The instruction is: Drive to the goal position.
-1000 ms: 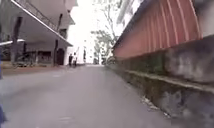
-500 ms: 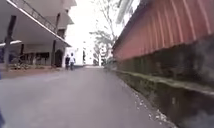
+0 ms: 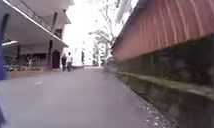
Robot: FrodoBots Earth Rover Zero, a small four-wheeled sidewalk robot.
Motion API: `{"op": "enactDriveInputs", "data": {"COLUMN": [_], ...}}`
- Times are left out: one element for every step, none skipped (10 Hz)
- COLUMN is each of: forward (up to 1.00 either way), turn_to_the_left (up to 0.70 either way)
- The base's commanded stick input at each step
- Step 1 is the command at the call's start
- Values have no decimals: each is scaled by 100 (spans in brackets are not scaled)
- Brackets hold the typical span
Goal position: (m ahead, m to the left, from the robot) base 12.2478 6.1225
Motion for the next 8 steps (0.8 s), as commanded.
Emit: {"op": "enactDriveInputs", "data": {"forward": [100,100,100,100,100,100,100,100], "turn_to_the_left": [17,27,27,0,0,0,0,0]}}
